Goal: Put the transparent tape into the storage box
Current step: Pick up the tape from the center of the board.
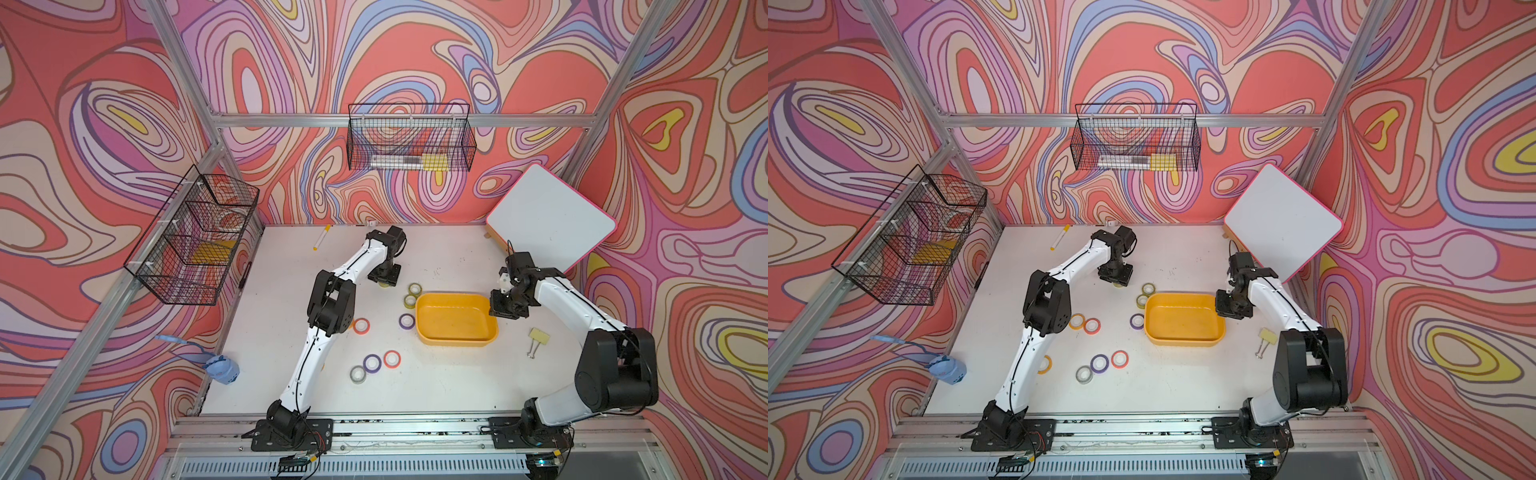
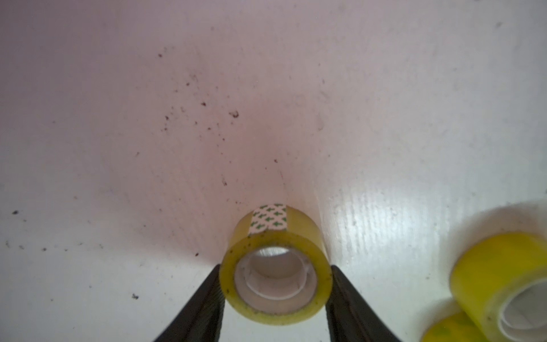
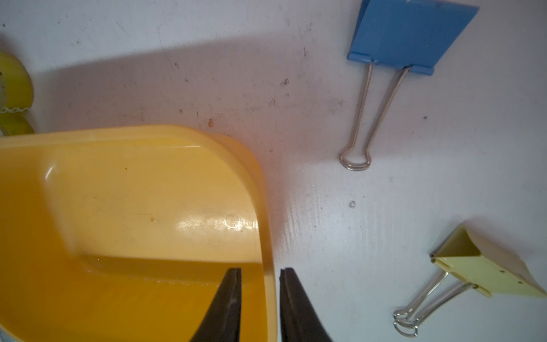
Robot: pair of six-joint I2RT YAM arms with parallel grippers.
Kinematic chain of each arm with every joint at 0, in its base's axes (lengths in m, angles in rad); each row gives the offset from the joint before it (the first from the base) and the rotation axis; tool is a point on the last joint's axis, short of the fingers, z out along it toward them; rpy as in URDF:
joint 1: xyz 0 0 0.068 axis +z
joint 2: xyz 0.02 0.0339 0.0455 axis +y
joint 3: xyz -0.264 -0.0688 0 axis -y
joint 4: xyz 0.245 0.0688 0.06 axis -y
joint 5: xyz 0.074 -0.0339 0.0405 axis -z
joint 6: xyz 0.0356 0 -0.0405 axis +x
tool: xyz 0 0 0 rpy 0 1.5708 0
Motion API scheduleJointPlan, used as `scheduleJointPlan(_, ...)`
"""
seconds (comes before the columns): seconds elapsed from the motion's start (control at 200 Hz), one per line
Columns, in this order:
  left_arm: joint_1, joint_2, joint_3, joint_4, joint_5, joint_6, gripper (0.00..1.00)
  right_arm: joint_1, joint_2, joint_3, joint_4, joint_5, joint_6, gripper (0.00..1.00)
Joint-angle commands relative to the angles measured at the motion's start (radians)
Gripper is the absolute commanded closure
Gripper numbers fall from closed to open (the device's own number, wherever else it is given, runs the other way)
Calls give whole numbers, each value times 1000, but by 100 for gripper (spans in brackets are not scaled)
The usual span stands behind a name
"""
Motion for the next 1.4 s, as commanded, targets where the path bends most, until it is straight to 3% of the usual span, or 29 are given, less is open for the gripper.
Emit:
scheduleJointPlan(0.0, -9, -82, -30, -8, -15, -1, 43, -4, 8, -1, 13, -12, -7, 75)
scheduleJointPlan(0.195, -9, -65, -20, 0, -22, -5, 36, -4, 5, 8, 5, -12, -10, 75)
scheduleJointPlan(0.561, -9, -29, 13, 8, -27, -5, 34, -6, -6, 8, -3, -9, -11, 74)
scheduleJointPlan(1.397, -8, 17, 31, 7, -10, -4, 41, -5, -15, 8, -12, -8, -13, 75)
